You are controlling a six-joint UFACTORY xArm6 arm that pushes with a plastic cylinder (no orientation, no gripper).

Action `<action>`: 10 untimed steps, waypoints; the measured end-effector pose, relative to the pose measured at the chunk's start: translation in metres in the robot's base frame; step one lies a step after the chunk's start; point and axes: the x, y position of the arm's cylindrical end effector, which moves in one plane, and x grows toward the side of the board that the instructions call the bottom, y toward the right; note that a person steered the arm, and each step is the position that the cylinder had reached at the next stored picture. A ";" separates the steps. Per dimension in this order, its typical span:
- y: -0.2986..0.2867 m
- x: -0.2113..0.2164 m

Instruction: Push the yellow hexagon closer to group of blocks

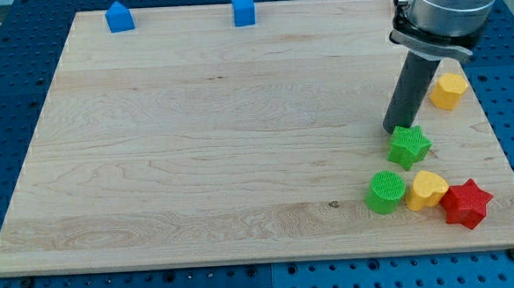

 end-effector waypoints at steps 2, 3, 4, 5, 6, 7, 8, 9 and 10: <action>0.035 0.048; 0.027 0.018; 0.015 -0.042; 0.040 -0.110; 0.106 -0.114; 0.108 -0.107; 0.094 -0.102; 0.094 -0.072; 0.088 -0.058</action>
